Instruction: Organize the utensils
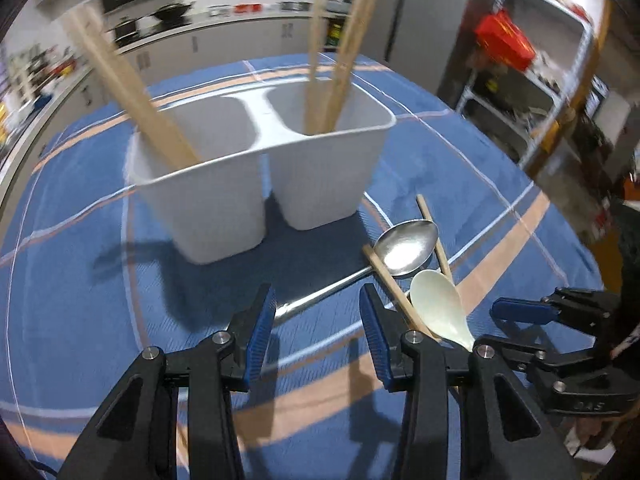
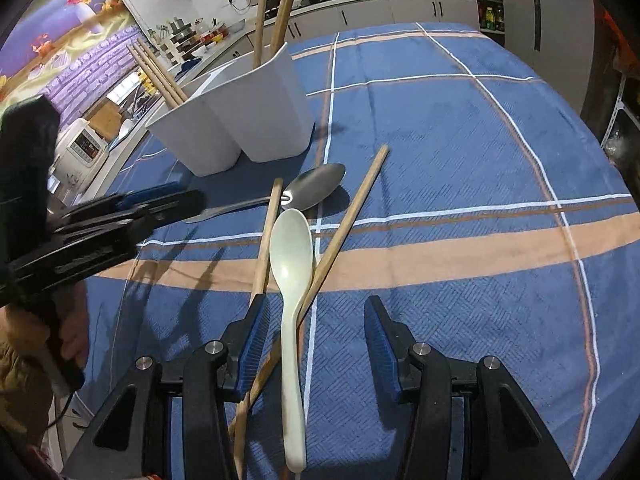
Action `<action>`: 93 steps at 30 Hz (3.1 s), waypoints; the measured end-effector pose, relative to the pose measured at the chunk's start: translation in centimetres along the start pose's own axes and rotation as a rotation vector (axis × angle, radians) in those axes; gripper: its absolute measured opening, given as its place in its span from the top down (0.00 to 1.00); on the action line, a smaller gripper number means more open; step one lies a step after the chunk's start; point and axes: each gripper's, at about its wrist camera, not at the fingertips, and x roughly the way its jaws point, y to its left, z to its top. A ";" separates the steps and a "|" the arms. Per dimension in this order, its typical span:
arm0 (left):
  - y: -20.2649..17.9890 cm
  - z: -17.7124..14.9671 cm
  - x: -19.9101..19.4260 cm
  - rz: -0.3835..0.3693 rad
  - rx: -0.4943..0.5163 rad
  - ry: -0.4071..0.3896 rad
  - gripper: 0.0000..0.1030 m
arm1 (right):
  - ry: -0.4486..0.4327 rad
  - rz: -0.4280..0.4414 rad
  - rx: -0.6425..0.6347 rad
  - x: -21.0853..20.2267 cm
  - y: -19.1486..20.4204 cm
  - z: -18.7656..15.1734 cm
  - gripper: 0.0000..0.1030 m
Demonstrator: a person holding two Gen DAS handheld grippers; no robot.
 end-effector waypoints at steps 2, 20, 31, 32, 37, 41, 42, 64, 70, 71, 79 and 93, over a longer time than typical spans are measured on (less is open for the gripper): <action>-0.4 0.3 0.9 -0.005 0.045 0.012 0.59 | 0.003 0.000 0.003 0.2 0.0 0.0 0.49; -1.8 0.8 3.4 -0.062 0.195 0.150 0.89 | -0.005 -0.003 -0.011 1.0 0.7 0.5 0.49; -1.6 -3.1 0.9 -0.137 0.067 0.169 0.94 | 0.013 -0.051 -0.085 0.9 2.1 -0.4 0.78; -1.8 -3.7 0.5 -0.129 0.056 0.166 0.94 | 0.019 -0.045 -0.087 1.0 2.2 -0.6 0.85; -1.4 -6.2 -1.2 -0.113 -0.061 0.157 0.94 | 0.023 -0.035 -0.063 0.4 2.0 -1.2 0.91; -1.3 -8.2 -2.3 -0.131 -0.170 0.161 0.94 | 0.016 -0.049 -0.046 -0.5 1.1 -1.8 0.91; -1.1 -8.6 -2.6 -0.137 -0.190 0.163 0.95 | 0.015 -0.054 -0.041 -0.8 0.8 -2.0 0.91; -4.0 -7.2 -2.2 -0.189 -0.402 0.187 0.72 | -0.002 -0.085 -0.021 -4.1 -2.8 -5.9 0.91; -4.5 -5.5 0.1 -0.158 -0.476 0.213 0.64 | -0.006 -0.075 -0.019 -4.5 -3.4 -6.2 0.91; -4.5 -5.3 0.2 -0.149 -0.484 0.211 0.64 | -0.007 -0.076 -0.022 -4.5 -3.4 -6.3 0.91; -7.2 -3.9 1.5 -0.010 -0.408 0.209 0.94 | -0.012 -0.087 -0.053 -4.8 -3.1 -6.7 0.91; -7.9 -5.6 0.1 -0.017 -0.337 0.219 0.94 | 0.057 -0.056 -0.054 -4.4 -3.7 -5.5 0.90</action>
